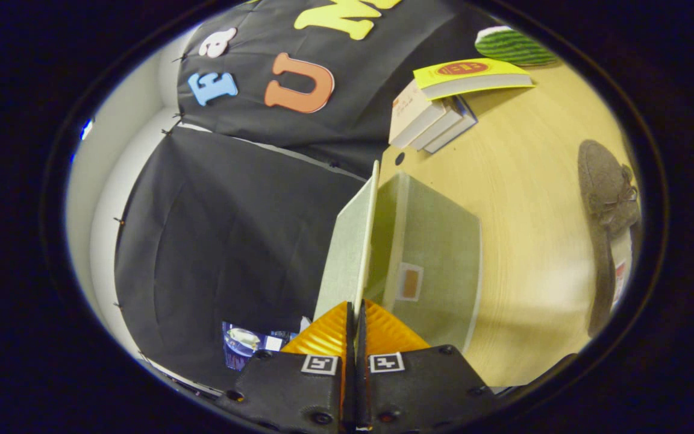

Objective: Open the storage box then place both shoes into the box .Put the left shoe in first, then the right shoe, with the right side of both shoes facing outward in a uniform manner.

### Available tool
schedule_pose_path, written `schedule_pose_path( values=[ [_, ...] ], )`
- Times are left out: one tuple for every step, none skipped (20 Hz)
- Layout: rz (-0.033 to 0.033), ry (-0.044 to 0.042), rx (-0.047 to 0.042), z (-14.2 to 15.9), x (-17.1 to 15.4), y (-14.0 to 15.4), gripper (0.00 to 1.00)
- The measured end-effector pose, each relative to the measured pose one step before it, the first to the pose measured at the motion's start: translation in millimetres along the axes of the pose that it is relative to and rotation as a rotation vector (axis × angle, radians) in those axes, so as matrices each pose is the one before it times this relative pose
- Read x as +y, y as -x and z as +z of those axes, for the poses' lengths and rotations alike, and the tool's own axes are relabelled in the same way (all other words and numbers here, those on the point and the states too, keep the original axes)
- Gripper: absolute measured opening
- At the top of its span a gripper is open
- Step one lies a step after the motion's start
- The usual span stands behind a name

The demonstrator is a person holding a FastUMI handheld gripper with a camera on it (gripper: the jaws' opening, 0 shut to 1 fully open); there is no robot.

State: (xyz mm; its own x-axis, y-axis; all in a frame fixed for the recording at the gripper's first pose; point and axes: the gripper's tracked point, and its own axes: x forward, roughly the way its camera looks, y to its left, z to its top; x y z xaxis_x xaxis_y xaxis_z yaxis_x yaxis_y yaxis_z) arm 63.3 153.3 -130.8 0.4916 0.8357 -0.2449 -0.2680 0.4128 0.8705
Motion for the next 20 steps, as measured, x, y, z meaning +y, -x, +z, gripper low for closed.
schedule_pose_path(
  values=[
    [0.02789,0.00568,-0.00598,1.21,15.52,1.96,0.06],
    [0.02013,0.01283,-0.00768,3.97,16.10,-1.19,0.06],
    [0.01469,0.01626,-0.00647,1.97,14.77,-1.11,0.06],
    [0.00939,0.02053,0.00361,0.62,14.98,-4.67,0.06],
    [0.00694,0.02451,0.00732,-2.49,15.71,-4.91,0.06],
    [-0.00004,0.02759,0.01024,-1.19,12.97,-7.30,0.06],
    [0.00313,0.04110,0.01084,-0.85,12.39,-10.43,0.06],
    [-0.00417,0.03394,0.02302,-1.46,9.36,-11.15,0.06],
    [0.00599,0.01787,0.01181,-2.44,12.76,-9.41,0.06],
    [0.01063,0.00998,0.01152,-0.64,12.08,-10.24,0.06],
    [0.00153,0.02202,0.01485,-1.75,8.30,-9.28,0.07],
    [-0.00807,0.04232,0.00489,2.04,4.78,-10.23,0.08],
    [-0.00742,0.04219,0.00539,1.53,1.01,-6.20,0.12],
    [-0.01328,0.03062,0.00595,0.01,0.71,-5.17,0.15],
    [-0.01046,0.02235,0.00269,-1.32,4.18,-4.92,0.18],
    [-0.00195,0.01965,0.00327,1.48,3.58,-4.25,0.24],
    [-0.01052,0.02322,0.00497,-0.49,2.49,-5.48,0.29],
    [-0.01579,0.02582,0.01566,-1.80,-0.09,-4.86,0.39],
    [-0.00936,0.02174,0.01036,-3.04,1.07,-3.27,0.49],
    [-0.01200,0.02590,0.00280,-0.15,0.79,-3.12,0.59]
  ],
)
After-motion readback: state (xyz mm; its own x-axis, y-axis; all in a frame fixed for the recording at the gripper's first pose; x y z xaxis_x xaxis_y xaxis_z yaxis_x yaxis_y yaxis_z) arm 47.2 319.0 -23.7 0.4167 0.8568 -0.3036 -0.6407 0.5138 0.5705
